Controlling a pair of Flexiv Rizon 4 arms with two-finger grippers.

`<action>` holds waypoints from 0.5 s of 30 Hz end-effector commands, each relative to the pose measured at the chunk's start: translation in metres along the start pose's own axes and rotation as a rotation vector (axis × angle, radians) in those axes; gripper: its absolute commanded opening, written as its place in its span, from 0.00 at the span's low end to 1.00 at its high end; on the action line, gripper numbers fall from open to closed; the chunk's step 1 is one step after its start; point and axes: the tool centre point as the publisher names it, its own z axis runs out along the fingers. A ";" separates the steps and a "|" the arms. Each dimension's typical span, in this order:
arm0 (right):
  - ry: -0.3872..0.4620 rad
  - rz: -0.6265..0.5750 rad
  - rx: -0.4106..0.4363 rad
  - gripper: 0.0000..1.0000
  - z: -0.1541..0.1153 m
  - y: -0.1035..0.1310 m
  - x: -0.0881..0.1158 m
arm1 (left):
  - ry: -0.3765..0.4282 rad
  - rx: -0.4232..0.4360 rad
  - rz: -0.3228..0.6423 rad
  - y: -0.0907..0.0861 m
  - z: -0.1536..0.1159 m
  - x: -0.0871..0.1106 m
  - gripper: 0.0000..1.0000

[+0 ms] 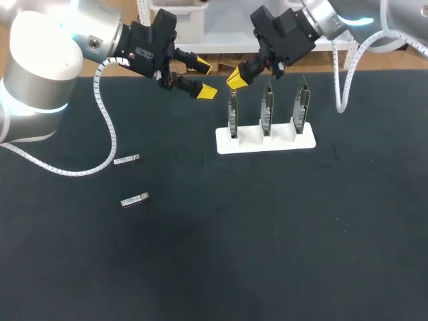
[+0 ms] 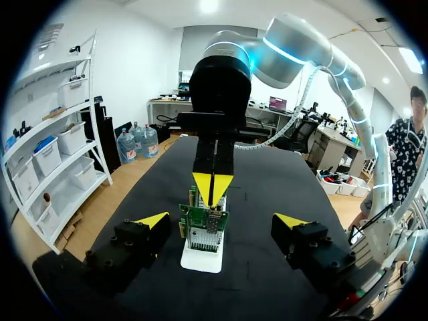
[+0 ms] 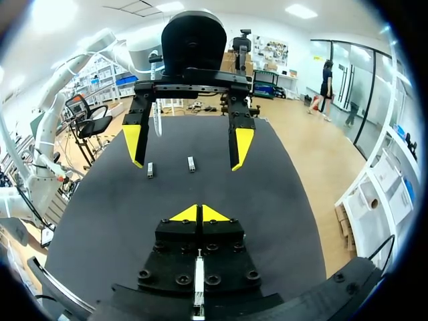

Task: Pick up the optical module with the left hand, and insert it into the network port with the right hand.

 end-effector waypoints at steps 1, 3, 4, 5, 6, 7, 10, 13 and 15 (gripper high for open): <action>0.004 0.001 0.006 0.00 0.007 0.002 0.008 | 0.008 0.000 -0.004 0.001 0.001 -0.002 1.00; 0.005 0.003 0.004 0.00 0.008 0.002 0.009 | 0.008 0.000 -0.004 0.001 0.001 -0.002 1.00; 0.006 0.003 0.004 0.00 0.008 0.002 0.009 | 0.008 0.000 -0.004 0.001 0.001 -0.002 1.00; 0.006 0.003 0.003 0.00 0.008 0.002 0.010 | 0.008 0.000 -0.004 0.001 0.001 -0.002 1.00; 0.007 0.003 0.003 0.00 0.009 0.002 0.010 | 0.008 0.000 -0.004 0.001 0.001 -0.002 1.00; 0.008 0.004 0.002 0.00 0.009 0.001 0.010 | 0.008 0.000 -0.004 0.001 0.001 -0.002 1.00; 0.010 0.005 0.002 0.00 0.010 0.001 0.011 | 0.008 0.000 -0.004 0.001 0.001 -0.002 1.00; 0.008 0.010 0.002 0.00 0.010 0.001 0.011 | 0.008 0.000 -0.004 0.001 0.001 -0.002 1.00; 0.003 0.011 0.002 0.00 0.009 0.000 0.010 | 0.008 0.000 -0.004 0.001 0.001 -0.002 1.00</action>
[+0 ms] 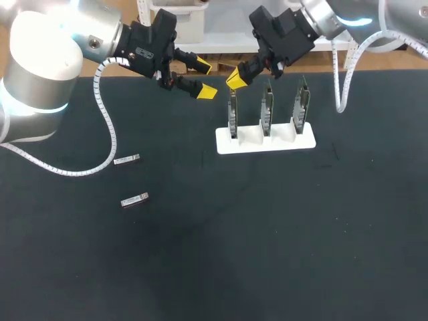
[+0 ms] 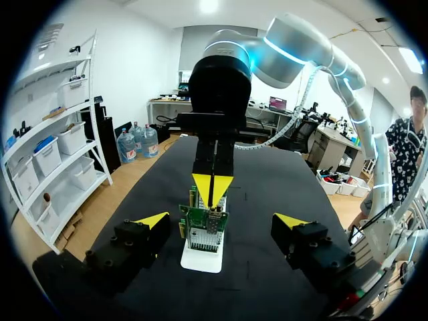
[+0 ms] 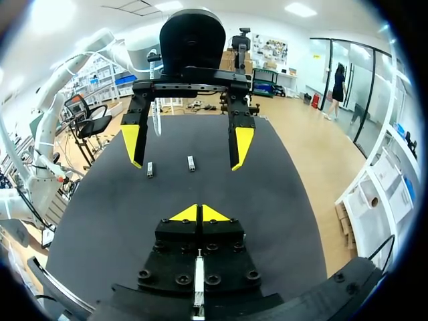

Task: Pick up the optical module with the left hand, and insert it into the network port with the right hand.

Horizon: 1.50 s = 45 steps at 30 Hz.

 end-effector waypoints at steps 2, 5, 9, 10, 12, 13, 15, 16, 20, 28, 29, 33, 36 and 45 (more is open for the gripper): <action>-0.023 0.011 -0.003 0.00 0.006 0.000 0.008 | 0.008 0.000 -0.004 0.001 0.001 -0.002 1.00; -0.031 -0.005 0.006 0.00 0.002 0.001 0.003 | 0.008 0.000 -0.004 0.001 0.001 -0.002 1.00; -0.056 -0.038 0.008 0.00 -0.005 0.007 -0.008 | 0.008 0.000 -0.004 0.001 0.001 -0.002 1.00; -0.061 -0.041 0.010 0.00 -0.007 0.007 -0.010 | 0.008 0.000 -0.004 0.001 0.001 -0.002 1.00; -0.068 -0.051 0.013 0.00 -0.011 0.008 -0.014 | 0.008 0.000 -0.004 0.001 0.001 -0.002 1.00; -0.076 -0.051 0.013 0.00 -0.014 0.008 -0.016 | 0.008 0.000 -0.004 0.001 0.001 -0.002 1.00; -0.083 -0.056 0.018 0.00 -0.019 0.009 -0.019 | 0.008 0.000 -0.004 0.001 0.001 -0.002 1.00; -0.088 -0.056 0.018 0.00 -0.022 0.009 -0.020 | 0.008 0.000 -0.004 0.001 0.001 -0.002 1.00; -0.104 -0.044 0.026 0.00 -0.039 0.010 -0.019 | 0.008 0.000 -0.004 0.001 0.001 -0.002 1.00; -0.121 0.031 0.054 0.00 -0.078 0.011 0.004 | 0.008 0.000 -0.004 0.001 0.001 -0.002 1.00; -0.123 0.038 0.059 0.00 -0.081 0.011 0.006 | 0.008 0.000 -0.004 0.001 0.001 -0.002 1.00; -0.121 0.078 0.064 0.00 -0.094 0.013 0.022 | 0.008 0.000 -0.004 0.001 0.001 -0.002 1.00; -0.117 0.084 0.060 0.00 -0.101 0.017 0.030 | 0.008 0.000 -0.004 0.001 0.001 -0.002 1.00; -0.109 0.101 0.041 0.00 -0.116 0.023 0.043 | 0.008 0.000 -0.004 0.001 0.001 -0.002 1.00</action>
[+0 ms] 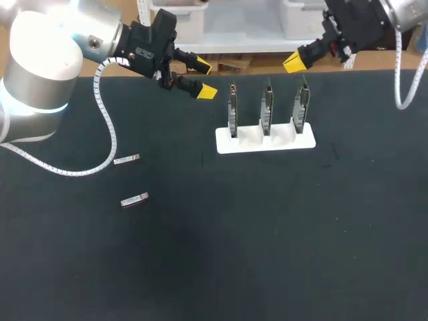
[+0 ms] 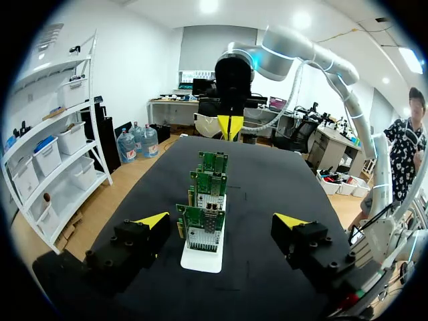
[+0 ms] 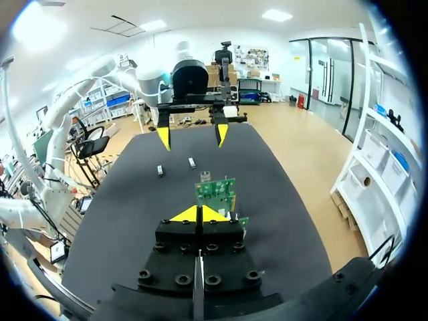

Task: Pick up the optical module with the left hand, and insert it into the network port with the right hand.

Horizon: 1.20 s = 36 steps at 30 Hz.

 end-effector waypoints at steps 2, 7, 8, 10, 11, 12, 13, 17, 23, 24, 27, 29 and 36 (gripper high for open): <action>0.004 -0.005 -0.003 0.00 -0.005 0.004 0.004 | 0.008 0.000 -0.004 0.001 0.001 -0.002 1.00; 0.024 -0.004 -0.012 0.00 -0.006 0.001 0.008 | 0.008 0.000 -0.004 0.001 0.001 -0.002 1.00; 0.026 -0.005 -0.016 0.00 -0.006 0.000 0.009 | 0.008 0.000 -0.004 0.001 0.001 -0.002 1.00; 0.034 -0.007 -0.024 0.00 -0.006 -0.001 0.010 | 0.008 0.000 -0.004 0.001 0.001 -0.002 1.00; 0.038 -0.009 -0.026 0.00 -0.005 -0.002 0.010 | 0.008 0.000 -0.004 0.001 0.001 -0.002 1.00; 0.042 -0.011 -0.032 0.00 -0.005 -0.003 0.010 | 0.008 0.000 -0.004 0.001 0.001 -0.002 1.00; 0.048 -0.012 -0.043 0.00 -0.005 -0.004 0.010 | 0.008 0.000 -0.004 0.001 0.001 -0.002 1.00; 0.053 -0.012 -0.054 0.00 -0.002 -0.008 0.011 | 0.008 0.000 -0.004 0.001 0.001 -0.002 1.00; 0.055 -0.009 -0.056 0.00 0.000 -0.011 0.012 | 0.008 0.000 -0.004 0.001 0.001 -0.002 1.00; 0.055 -0.009 -0.057 0.00 0.001 -0.011 0.012 | 0.008 0.000 -0.004 0.001 0.001 -0.002 1.00; 0.057 -0.009 -0.060 0.00 0.003 -0.011 0.012 | 0.008 0.000 -0.004 0.001 0.001 -0.002 1.00; 0.060 -0.009 -0.059 0.00 0.003 -0.012 0.012 | 0.008 0.000 -0.004 0.001 0.001 -0.002 1.00; 0.069 -0.012 -0.042 0.13 0.004 -0.010 0.012 | 0.008 0.000 -0.004 0.001 0.001 -0.002 1.00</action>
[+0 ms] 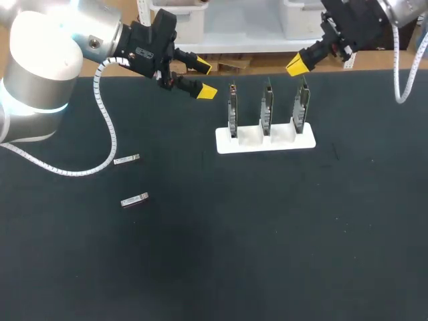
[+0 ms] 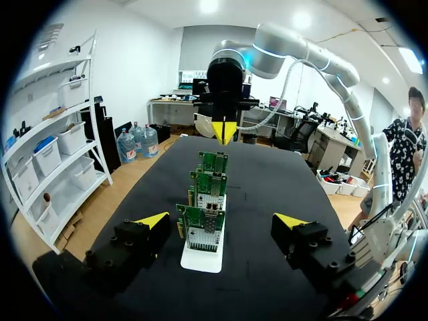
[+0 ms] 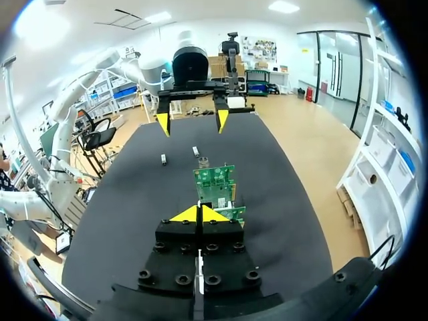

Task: Pick up the optical module with the left hand, and insert it into the network port with the right hand.

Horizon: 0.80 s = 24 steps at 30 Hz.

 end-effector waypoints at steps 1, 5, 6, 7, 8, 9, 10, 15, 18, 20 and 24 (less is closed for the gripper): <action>0.006 -0.004 0.016 1.00 0.000 0.001 -0.001 | 0.008 0.000 -0.004 0.001 0.001 -0.002 1.00; 0.006 -0.004 0.016 1.00 0.000 0.001 -0.001 | 0.008 0.000 -0.004 0.001 0.001 -0.002 1.00; 0.006 -0.004 0.016 1.00 0.000 0.001 -0.001 | 0.008 0.000 -0.004 0.001 0.001 -0.002 1.00; 0.006 -0.004 0.016 1.00 0.000 0.001 -0.001 | 0.008 0.000 -0.004 0.001 0.001 -0.002 1.00; 0.006 -0.004 0.016 1.00 0.000 0.001 -0.001 | 0.008 0.000 -0.004 0.001 0.001 -0.002 1.00; 0.006 -0.004 0.016 1.00 0.000 0.001 -0.001 | 0.008 0.000 -0.004 0.001 0.001 -0.002 1.00; 0.006 -0.004 0.016 1.00 0.000 0.001 -0.001 | 0.008 0.000 -0.004 0.001 0.001 -0.002 1.00; 0.006 -0.004 0.016 1.00 0.000 0.001 -0.001 | 0.008 0.000 -0.004 0.001 0.001 -0.002 1.00; 0.006 -0.004 0.016 1.00 0.000 0.001 -0.001 | 0.008 0.000 -0.004 0.001 0.001 -0.002 1.00; 0.006 -0.004 0.016 1.00 0.000 0.001 -0.001 | 0.008 0.000 -0.004 0.001 0.001 -0.002 1.00; 0.006 -0.004 0.016 1.00 0.000 0.001 -0.001 | 0.020 -0.009 -0.013 0.002 0.001 -0.002 1.00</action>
